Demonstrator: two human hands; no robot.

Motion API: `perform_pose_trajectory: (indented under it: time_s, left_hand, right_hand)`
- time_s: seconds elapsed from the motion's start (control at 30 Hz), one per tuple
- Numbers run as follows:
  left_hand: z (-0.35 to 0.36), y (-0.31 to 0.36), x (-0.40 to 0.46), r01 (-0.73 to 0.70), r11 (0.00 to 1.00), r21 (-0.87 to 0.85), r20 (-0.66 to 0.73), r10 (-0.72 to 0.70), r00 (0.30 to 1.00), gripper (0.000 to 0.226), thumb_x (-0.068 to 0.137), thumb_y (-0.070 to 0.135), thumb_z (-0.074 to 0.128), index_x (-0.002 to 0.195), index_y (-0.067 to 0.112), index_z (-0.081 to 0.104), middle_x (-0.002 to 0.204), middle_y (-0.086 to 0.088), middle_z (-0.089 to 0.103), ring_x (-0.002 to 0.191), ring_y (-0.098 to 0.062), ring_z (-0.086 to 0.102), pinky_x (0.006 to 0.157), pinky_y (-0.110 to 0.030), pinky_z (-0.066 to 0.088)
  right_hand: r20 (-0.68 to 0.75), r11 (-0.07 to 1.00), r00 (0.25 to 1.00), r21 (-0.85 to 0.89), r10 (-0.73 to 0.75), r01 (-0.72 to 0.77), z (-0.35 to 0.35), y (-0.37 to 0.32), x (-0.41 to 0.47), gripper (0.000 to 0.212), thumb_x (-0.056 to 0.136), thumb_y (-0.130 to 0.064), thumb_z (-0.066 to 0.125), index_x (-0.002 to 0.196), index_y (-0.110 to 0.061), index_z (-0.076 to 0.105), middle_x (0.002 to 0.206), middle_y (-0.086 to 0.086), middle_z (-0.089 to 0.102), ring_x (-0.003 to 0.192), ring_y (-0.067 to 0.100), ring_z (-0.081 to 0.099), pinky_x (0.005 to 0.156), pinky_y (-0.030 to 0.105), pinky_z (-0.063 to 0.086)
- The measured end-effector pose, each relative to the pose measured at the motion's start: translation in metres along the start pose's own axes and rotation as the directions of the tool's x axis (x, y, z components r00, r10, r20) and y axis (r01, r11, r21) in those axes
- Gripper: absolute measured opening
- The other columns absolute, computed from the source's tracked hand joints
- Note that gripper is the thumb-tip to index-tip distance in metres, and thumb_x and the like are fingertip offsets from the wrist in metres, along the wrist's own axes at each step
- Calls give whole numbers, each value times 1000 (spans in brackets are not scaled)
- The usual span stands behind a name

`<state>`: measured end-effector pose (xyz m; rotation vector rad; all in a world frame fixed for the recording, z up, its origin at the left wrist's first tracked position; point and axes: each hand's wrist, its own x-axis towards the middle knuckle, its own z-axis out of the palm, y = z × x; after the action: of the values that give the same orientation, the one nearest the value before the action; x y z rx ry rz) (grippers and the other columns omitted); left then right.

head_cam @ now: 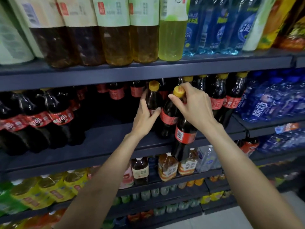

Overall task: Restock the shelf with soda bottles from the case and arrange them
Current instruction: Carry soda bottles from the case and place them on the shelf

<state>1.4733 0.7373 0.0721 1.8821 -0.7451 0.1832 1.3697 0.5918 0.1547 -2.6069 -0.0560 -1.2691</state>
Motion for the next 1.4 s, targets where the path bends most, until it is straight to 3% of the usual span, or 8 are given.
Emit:
perform_pose_trajectory:
  time_s: [0.1, 0.23, 0.33, 0.6, 0.9, 1.07, 1.27, 1.4]
  left_hand:
    - [-8, -16, -3, -103, 994, 21, 24, 102, 994, 81, 90, 32, 63, 147, 37, 5, 153, 2, 29, 136, -10, 37, 105, -29, 36]
    - [-9, -22, 11, 17, 966, 259, -234, 46, 971, 86, 87, 46, 64, 150, 37, 6, 140, -8, 50, 118, -28, 56, 87, -40, 50]
    - [-12, -27, 28, 143, 960, 240, -324, -59, 944, 90, 83, 48, 67, 151, 36, 9, 131, -15, 57, 110, -36, 60, 84, -42, 51]
    - [8, -29, 34, 130, 983, 127, -396, -70, 916, 79, 82, 26, 74, 145, 13, 28, 125, -15, 61, 109, -33, 62, 88, -38, 51]
    - [3, -19, 3, 33, 999, 29, -326, -22, 945, 71, 87, 21, 62, 146, 11, 25, 144, -9, 36, 133, -26, 36, 110, -47, 34]
    - [-6, -1, -31, -101, 990, 93, 94, 92, 991, 95, 77, 39, 75, 149, 34, 13, 153, 6, 30, 139, -11, 31, 111, -37, 34]
    - [-3, -5, -25, -15, 1000, 26, -92, 18, 996, 84, 71, 48, 75, 141, 31, 33, 138, 5, 51, 126, -13, 50, 99, -45, 49]
    - [2, -12, -12, 16, 999, 37, -139, -11, 990, 77, 68, 53, 76, 131, 23, 44, 124, 4, 59, 115, -12, 58, 92, -44, 52]
  right_hand:
    - [-3, 1000, 1000, -16, -1, 1, 5, -2, 2, 39, 90, -44, 58, 102, -7, 59, 76, 5, 64, 68, 28, 63, 57, 26, 35]
    - [-9, 1000, 1000, -13, 9, -9, 9, -1, 4, 37, 90, -43, 58, 100, -7, 59, 74, 4, 63, 66, 27, 62, 56, 27, 39]
    - [-4, 1000, 1000, -14, 16, -16, 14, -1, 7, 39, 90, -45, 57, 101, -7, 58, 72, 2, 60, 66, 28, 62, 56, 30, 43]
    - [-5, 999, 1000, -50, -20, 20, 21, -3, 12, 43, 90, -45, 57, 101, -4, 58, 78, 9, 66, 69, 32, 64, 55, 28, 38]
    - [17, 999, 1000, -46, -14, 15, 20, -9, 11, 45, 91, -48, 54, 106, -6, 58, 82, 7, 66, 74, 30, 65, 57, 26, 34]
    - [12, 998, 999, 32, -47, 47, 13, -19, 8, 43, 88, -50, 58, 102, -9, 61, 68, -5, 57, 65, 20, 62, 55, 28, 43]
    - [-98, 985, 993, 150, -71, 85, 0, -17, 11, 61, 77, -66, 54, 107, -13, 62, 57, -7, 51, 49, 8, 48, 51, 25, 43]
    - [-292, 972, 955, 204, -57, 120, -6, -11, 7, 50, 89, -53, 52, 83, -5, 61, 53, 1, 53, 47, 13, 49, 46, 29, 42]
